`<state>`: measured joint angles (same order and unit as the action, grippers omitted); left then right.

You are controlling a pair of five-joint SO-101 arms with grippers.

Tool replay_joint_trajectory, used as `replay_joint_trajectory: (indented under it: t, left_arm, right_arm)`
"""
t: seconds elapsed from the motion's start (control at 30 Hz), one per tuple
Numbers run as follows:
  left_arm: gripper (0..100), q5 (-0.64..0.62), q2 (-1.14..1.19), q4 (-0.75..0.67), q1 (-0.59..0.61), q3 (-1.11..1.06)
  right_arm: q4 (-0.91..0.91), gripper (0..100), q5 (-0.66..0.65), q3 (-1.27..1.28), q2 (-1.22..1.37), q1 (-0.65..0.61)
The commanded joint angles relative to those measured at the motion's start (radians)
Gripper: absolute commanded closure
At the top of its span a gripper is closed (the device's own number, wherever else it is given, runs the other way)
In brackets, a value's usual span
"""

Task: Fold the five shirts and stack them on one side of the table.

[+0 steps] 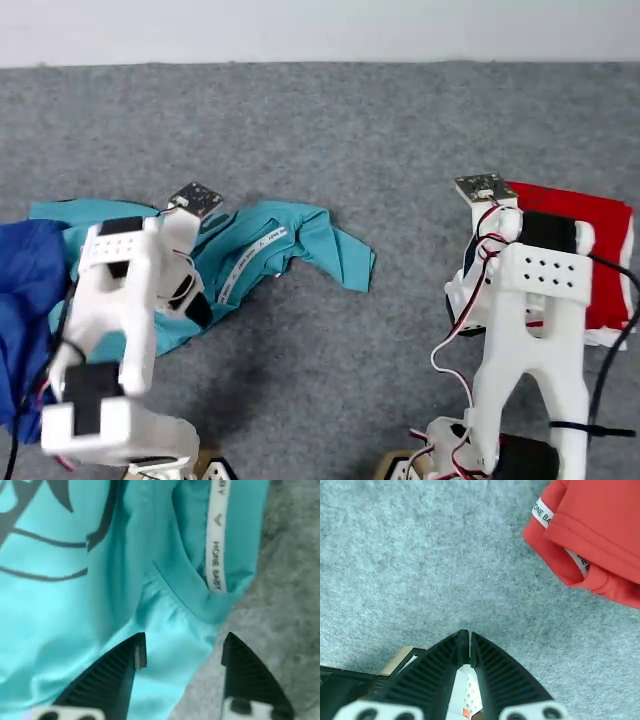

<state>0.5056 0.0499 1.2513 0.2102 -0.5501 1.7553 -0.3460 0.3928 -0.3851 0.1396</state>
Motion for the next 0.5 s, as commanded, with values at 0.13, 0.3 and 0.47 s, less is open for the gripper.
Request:
replay_joint_trajectory:
  t: [0.13, 0.3, 0.47]
  left_arm:
    - [89, -0.04, 0.173, -0.006, -0.051, 0.157]
    - [99, -0.046, 0.178, 0.02, -0.187, 0.182]
    - [99, -0.192, 0.178, 0.114, -0.307, 0.346]
  right_arm:
    - [0.039, 99.0, 0.006, -0.005, -0.025, -0.005]
    - [0.039, 99.0, 0.006, -0.005, -0.025, -0.005]
    - [0.039, 99.0, 0.006, -0.005, -0.025, -0.005]
